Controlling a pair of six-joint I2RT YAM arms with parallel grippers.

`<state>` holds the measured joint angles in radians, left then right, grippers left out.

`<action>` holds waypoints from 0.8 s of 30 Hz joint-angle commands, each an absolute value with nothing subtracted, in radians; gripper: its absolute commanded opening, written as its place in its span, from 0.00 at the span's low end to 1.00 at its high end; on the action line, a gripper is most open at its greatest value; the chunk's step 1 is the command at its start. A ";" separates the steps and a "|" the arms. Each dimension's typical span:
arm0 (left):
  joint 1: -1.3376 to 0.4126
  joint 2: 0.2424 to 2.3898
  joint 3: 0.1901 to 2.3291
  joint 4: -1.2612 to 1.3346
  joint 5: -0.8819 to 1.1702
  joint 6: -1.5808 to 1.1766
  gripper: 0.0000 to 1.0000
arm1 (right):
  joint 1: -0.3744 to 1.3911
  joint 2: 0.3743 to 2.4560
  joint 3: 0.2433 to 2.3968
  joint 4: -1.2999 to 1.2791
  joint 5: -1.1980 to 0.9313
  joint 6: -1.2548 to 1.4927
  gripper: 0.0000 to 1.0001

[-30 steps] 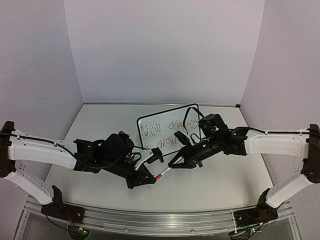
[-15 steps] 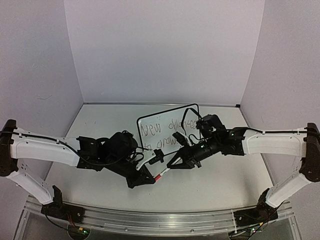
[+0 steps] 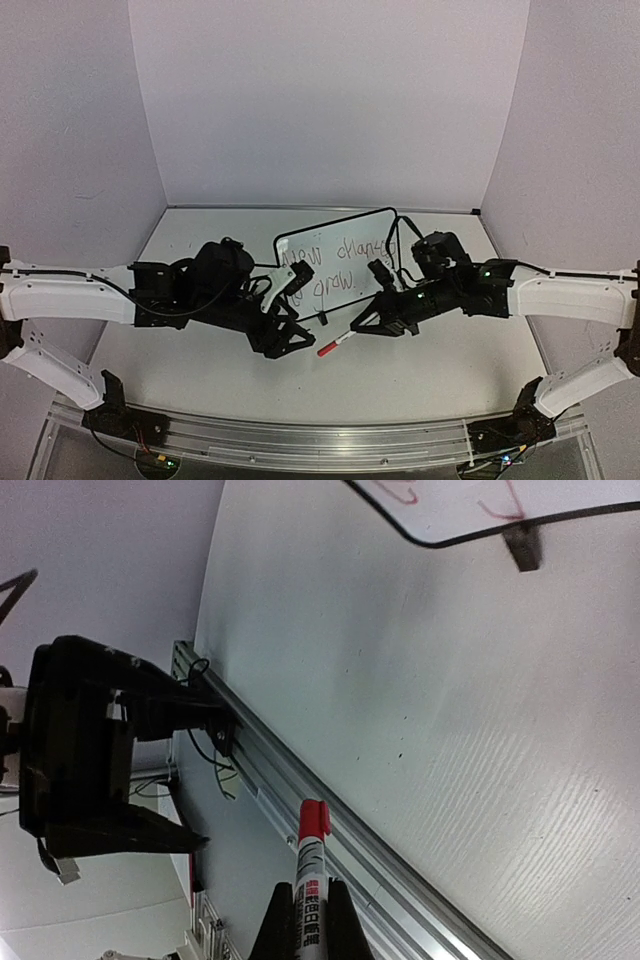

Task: Write a sentence on the whiteboard
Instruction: Insert the whiteboard marker without the cap into the pen cap, then put down the whiteboard marker at the center of the board.

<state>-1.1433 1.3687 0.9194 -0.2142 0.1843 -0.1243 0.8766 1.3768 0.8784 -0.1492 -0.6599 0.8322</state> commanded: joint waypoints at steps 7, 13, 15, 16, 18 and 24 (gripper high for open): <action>-0.939 1.134 0.915 -0.428 0.108 -0.252 0.87 | 0.691 1.255 0.763 -0.341 -0.290 0.802 0.00; -0.710 1.177 0.991 -0.508 0.262 -0.277 0.90 | 0.503 1.210 0.679 -0.331 -0.265 0.724 0.00; -0.657 1.182 1.000 -0.499 0.280 -0.285 0.90 | 0.442 1.209 0.664 -0.330 -0.264 0.690 0.00; -0.633 1.181 1.000 -0.493 0.287 -0.290 0.90 | 0.405 1.212 0.654 -0.323 -0.269 0.681 0.00; -0.589 1.180 1.000 -0.490 0.291 -0.291 0.91 | 0.337 1.224 0.635 -0.296 -0.289 0.667 0.00; -0.470 1.216 1.018 -0.534 0.329 -0.248 0.92 | 0.236 1.352 0.688 -0.259 -0.255 0.617 0.36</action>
